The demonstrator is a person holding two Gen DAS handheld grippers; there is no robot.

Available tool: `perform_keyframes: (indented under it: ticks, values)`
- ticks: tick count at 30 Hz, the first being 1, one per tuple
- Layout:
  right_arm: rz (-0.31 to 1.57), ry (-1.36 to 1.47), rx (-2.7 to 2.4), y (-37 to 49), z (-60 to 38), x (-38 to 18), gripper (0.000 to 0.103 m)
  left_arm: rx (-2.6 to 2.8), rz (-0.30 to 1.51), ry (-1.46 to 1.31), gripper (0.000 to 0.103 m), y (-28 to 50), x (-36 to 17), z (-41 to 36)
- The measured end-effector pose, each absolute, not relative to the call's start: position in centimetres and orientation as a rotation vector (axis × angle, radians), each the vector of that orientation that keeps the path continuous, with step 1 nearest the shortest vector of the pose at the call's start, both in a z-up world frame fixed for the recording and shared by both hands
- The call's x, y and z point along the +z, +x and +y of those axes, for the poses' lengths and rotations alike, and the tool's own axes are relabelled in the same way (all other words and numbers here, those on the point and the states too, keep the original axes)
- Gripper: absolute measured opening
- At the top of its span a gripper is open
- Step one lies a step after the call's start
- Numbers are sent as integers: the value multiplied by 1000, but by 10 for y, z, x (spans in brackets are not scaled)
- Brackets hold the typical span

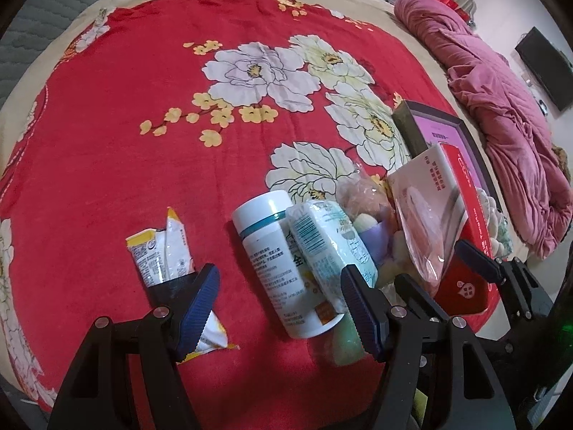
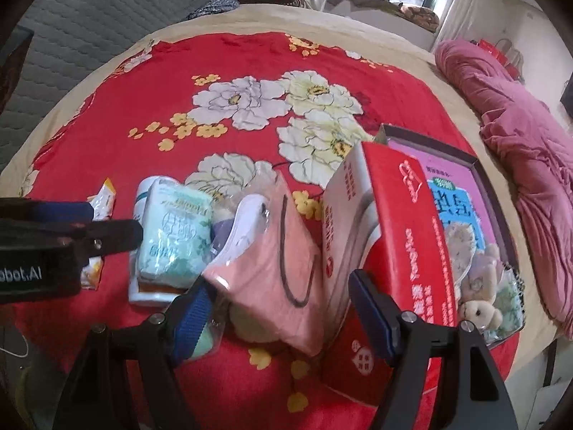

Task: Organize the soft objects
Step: 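Grasp the pink bagged item with the right gripper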

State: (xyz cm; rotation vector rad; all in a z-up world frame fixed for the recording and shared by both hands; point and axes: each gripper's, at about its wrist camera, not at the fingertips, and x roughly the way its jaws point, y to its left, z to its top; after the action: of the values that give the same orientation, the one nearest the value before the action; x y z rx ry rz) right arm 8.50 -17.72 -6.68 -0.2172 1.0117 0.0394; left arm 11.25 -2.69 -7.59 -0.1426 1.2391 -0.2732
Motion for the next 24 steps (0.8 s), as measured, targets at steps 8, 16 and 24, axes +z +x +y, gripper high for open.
perform_keyframes:
  ticks: [8, 16, 24]
  values:
    - [1011, -232, 40, 96, -177, -63, 39, -301, 1243, -142, 72, 122, -77, -39]
    - [969, -171, 68, 93, -192, -45, 24, -310, 1265, -149, 72, 127, -85, -45]
    - [946, -106, 60, 93, -210, -27, 24, -328, 1275, -154, 72, 134, -88, -59]
